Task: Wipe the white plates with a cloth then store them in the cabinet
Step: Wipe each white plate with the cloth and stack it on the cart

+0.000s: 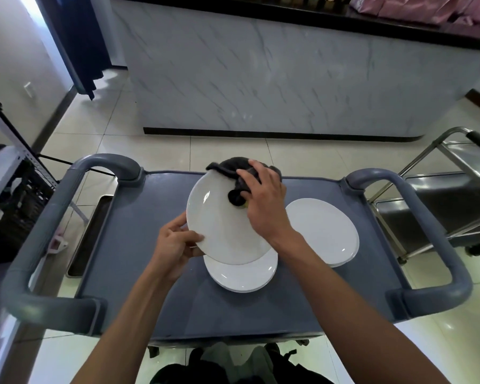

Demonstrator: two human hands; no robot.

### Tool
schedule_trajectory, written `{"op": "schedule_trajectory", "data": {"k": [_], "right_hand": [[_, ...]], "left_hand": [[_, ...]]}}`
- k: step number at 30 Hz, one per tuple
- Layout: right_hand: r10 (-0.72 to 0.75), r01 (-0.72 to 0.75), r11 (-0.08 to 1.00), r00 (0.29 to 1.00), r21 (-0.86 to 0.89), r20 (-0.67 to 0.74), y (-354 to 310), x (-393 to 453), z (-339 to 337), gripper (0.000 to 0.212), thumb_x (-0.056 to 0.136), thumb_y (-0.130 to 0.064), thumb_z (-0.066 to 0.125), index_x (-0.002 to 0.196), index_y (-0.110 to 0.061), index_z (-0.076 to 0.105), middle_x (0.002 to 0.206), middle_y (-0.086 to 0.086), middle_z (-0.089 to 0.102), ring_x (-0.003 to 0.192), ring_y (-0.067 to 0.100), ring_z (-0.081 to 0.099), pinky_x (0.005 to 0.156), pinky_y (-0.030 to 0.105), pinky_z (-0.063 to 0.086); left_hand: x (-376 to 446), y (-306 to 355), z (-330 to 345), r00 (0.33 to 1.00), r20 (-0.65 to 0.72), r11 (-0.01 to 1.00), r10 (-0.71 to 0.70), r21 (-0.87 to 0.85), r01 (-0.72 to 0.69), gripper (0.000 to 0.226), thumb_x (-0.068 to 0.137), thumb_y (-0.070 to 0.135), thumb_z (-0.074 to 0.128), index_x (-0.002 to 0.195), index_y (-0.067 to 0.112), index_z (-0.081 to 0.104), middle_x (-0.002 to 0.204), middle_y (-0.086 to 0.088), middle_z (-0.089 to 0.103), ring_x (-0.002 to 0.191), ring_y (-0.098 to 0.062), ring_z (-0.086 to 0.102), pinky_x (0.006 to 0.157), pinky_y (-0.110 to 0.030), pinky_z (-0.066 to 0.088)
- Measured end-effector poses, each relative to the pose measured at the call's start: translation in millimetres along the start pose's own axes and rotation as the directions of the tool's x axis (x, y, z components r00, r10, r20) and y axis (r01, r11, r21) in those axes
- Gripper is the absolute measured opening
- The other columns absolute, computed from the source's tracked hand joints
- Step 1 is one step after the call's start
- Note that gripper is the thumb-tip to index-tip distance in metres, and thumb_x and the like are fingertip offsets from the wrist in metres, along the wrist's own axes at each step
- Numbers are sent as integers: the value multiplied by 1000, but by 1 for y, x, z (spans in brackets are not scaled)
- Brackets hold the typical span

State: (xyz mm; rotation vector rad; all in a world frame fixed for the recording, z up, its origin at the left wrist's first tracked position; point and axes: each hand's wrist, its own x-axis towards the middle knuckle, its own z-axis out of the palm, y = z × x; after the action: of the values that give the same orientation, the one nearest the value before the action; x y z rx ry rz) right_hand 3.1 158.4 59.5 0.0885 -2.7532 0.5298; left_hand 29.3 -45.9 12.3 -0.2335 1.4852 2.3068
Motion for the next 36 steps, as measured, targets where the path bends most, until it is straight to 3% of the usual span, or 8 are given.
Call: {"op": "schedule_trajectory", "data": {"k": [9,15,22,28,36], "right_hand": [[48,-49,999,995,12,85,-7,-52,16,49,92,-9,64,139,-20,56,157,2,37,137,30,36,107,51,33],[-51,33,991,989,127,140,-32,-79,32,49,94,-11,59,142,-22,52,159,0,33,138,27,33,109,48,31],[-80,65,992,988,111,133,-7,-77,17,52,91,-9,63,141,-20,55,156,1,39,136,29,39,106,48,37],[-29,26,999,997,40,73,10,-45,0,53,91,-5,65,141,-16,56,154,5,42,134,33,42,104,48,37],[-47,46,977,999,207,4,-7,-23,-5,69,85,-17,77,147,-16,47,155,6,38,141,27,35,116,45,32]], "left_hand": [[9,2,5,990,-141,998,14,-56,-22,62,76,-21,50,125,13,68,99,-12,73,76,-32,67,60,-41,59],[14,6,4,985,-166,999,45,-12,-48,60,76,-20,50,115,20,72,98,-14,74,82,-38,67,63,-46,61],[10,10,-3,987,-154,998,51,-27,-56,58,76,-19,49,116,17,71,95,-11,72,78,-32,66,70,-50,60],[5,14,-12,997,-71,998,20,65,-15,59,74,-19,50,113,18,74,89,-9,71,69,-26,61,57,-39,58],[4,11,-16,999,31,979,-42,203,34,51,60,-6,62,103,17,77,86,-14,70,67,-29,62,56,-36,55]]}}
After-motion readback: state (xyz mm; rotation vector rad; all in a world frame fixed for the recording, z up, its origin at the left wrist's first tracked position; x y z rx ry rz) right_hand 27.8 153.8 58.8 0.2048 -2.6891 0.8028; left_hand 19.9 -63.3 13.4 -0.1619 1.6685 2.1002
